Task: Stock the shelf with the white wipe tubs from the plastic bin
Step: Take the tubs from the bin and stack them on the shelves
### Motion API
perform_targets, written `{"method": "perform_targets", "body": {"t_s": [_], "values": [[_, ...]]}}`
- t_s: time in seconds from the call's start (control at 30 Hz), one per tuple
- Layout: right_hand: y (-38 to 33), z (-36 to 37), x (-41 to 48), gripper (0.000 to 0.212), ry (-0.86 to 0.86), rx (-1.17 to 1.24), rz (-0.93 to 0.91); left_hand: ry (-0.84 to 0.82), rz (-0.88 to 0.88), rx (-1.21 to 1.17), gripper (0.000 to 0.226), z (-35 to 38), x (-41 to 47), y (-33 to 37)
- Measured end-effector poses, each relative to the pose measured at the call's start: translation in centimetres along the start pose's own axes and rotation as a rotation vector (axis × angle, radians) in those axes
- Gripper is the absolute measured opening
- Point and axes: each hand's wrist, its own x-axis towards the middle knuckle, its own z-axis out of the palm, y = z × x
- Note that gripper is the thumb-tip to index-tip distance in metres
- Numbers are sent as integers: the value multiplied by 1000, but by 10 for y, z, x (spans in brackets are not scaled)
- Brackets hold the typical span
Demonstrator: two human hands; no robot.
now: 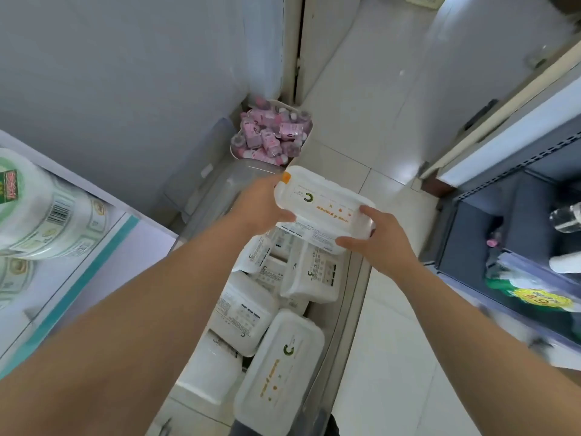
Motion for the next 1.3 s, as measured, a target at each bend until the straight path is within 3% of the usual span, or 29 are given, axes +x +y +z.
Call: {"method": "perform_targets", "body": {"t_s": [0.27,0.4,0.6,0.83,1.0,1.17,1.3], "values": [[-35,-31,-66,94,41,0,-87,144,-8,-235,56,-31,-93,18],[-69,-51,-117,90,14,-43,-231,213,-57,-262,71,-61,-165,29],[-116,-68,-205,86,-47,-27,-510,353,-91,-262,76,-106,-297,45],[-192,-66,-321,79,-178,116,-792,707,-97,-359,42,-139,-478,52],[-256,-39,-412,73,-362,167,-973,952,-132,-362,68,-159,-603,50],[-315,2,-503,92,-478,136,-1188,1214,-180,-358,65,-174,-717,29],[-362,49,-577,90,-575,122,-1319,1385,-225,-348,72,-187,-804,1]]}}
